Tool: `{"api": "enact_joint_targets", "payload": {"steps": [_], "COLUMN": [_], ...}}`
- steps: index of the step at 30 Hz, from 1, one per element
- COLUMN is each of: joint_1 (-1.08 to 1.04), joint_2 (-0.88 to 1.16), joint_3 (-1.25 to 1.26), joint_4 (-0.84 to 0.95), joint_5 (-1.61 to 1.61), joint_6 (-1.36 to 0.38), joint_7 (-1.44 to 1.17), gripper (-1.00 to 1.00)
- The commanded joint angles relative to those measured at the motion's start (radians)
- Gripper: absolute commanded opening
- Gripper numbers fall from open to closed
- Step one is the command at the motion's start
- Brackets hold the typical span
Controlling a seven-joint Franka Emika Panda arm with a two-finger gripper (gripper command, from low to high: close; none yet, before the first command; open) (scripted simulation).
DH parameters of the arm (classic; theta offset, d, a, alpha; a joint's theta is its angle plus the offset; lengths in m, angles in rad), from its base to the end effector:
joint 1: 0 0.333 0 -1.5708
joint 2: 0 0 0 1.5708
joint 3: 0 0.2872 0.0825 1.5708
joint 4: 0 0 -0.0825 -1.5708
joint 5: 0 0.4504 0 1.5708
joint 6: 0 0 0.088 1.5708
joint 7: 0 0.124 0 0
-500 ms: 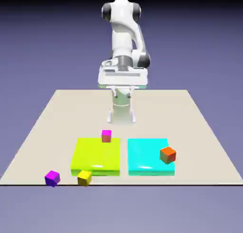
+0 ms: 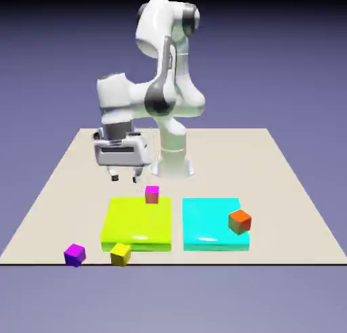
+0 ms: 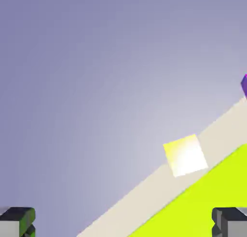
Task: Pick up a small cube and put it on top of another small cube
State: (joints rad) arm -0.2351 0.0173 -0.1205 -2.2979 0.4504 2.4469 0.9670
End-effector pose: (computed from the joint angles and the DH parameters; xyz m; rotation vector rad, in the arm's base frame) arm 0.5445 -0.1969 0.2638 -1.9042 2.0655 -0.0438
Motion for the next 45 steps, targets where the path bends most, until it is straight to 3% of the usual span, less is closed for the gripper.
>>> {"api": "enact_joint_targets", "payload": {"steps": [1,28,32,33,36,45], "joint_1": [-0.004,-0.398,-0.344,-0.344,-0.398,-0.072], "joint_2": [0.036,1.015,1.049,1.049,1.016,0.81], "joint_3": [-0.007,-0.208,-0.173,-0.173,-0.208,-0.09], "joint_4": [0.032,0.885,0.843,0.843,0.886,0.686], "joint_5": [0.028,0.778,0.824,0.824,0.779,0.613], "joint_6": [-0.036,-1.019,-0.936,-0.936,-1.021,-1.007], "joint_7": [0.014,0.39,0.357,0.357,0.391,0.372], "gripper": [0.0,0.0,0.0,-1.0,-1.0,-1.0]}}
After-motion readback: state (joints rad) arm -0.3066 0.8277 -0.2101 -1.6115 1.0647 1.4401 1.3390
